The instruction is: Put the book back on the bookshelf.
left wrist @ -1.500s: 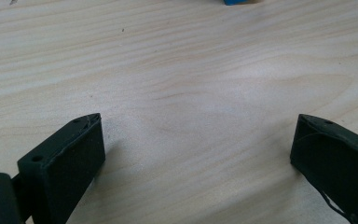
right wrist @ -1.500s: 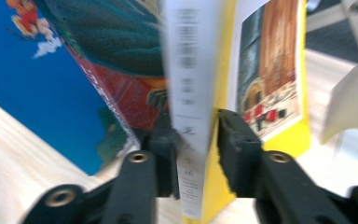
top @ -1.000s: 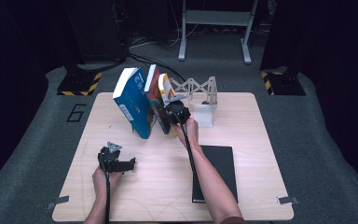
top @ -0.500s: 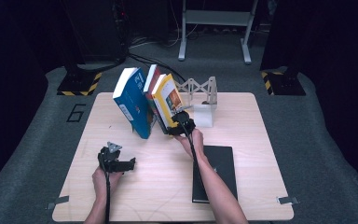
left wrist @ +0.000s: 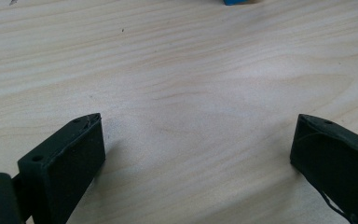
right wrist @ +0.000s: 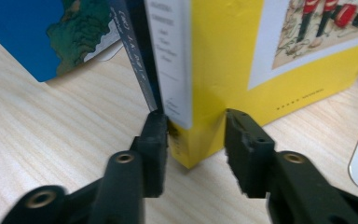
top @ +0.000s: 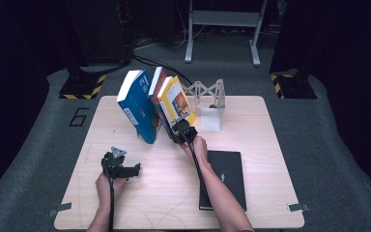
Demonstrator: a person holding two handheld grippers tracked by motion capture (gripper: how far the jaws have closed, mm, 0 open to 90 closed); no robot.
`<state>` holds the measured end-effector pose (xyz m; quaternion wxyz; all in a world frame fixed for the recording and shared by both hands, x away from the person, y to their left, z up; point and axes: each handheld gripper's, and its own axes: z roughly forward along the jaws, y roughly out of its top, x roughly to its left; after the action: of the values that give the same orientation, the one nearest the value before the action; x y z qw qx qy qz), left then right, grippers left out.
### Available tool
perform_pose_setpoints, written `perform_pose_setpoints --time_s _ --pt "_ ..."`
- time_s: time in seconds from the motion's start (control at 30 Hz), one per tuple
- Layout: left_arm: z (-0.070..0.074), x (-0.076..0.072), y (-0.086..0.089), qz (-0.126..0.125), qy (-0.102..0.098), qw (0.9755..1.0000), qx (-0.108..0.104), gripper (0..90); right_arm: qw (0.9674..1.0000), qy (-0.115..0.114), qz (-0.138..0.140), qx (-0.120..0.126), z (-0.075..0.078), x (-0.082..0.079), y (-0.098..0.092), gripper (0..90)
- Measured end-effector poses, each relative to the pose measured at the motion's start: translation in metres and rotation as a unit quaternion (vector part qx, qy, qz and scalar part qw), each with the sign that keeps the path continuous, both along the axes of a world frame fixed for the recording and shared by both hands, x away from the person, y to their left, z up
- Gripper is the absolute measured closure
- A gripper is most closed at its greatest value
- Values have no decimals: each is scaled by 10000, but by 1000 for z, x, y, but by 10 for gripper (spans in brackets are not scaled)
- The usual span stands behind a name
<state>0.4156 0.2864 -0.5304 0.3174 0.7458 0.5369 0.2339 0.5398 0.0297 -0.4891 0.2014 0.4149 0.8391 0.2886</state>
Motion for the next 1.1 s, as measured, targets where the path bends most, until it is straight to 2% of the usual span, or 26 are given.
perform_pose_setpoints --time_s 0.03,0.07,0.2,0.3,0.6,0.67,0.77,0.87,0.97,1.03,1.07,1.1 --pt "0 0 0 -2 0 10000 0 28 9998 -112 61 -129 0 0 0 636" --pt "0 0 0 2 -6 10000 -2 28 9996 -127 56 -227 1 0 0 641" --pt "0 0 0 2 -7 10000 -4 28 9997 -182 33 -150 -1 3 -3 654" --pt "0 0 0 1 1 10000 -2 28 9996 -175 21 -233 0 5 -7 661" --pt "0 0 0 2 -1 10000 -2 28 9985 -408 -64 -360 -3 9 -10 672" --pt "0 0 0 3 0 10000 -4 28 9978 -478 -51 -463 -4 10 -11 676" --pt "0 0 0 10 -15 10000 -11 28 9980 -461 -122 -422 -4 12 -14 687" --pt "-1 0 0 16 -40 10000 -8 28 9992 -258 -229 -209 -2 11 -16 679" --pt "0 0 0 0 -3 10000 0 28 9993 76 -339 128 1 11 -24 550" --pt "-1 0 0 14 -37 10000 -6 28 9986 217 -377 292 3 9 -27 508" --pt "0 0 0 6 -3 10000 -10 28 9977 303 -389 455 6 7 -28 473" --pt "-1 0 0 16 -30 10000 -13 28 9977 303 -389 455 6 7 -28 473"
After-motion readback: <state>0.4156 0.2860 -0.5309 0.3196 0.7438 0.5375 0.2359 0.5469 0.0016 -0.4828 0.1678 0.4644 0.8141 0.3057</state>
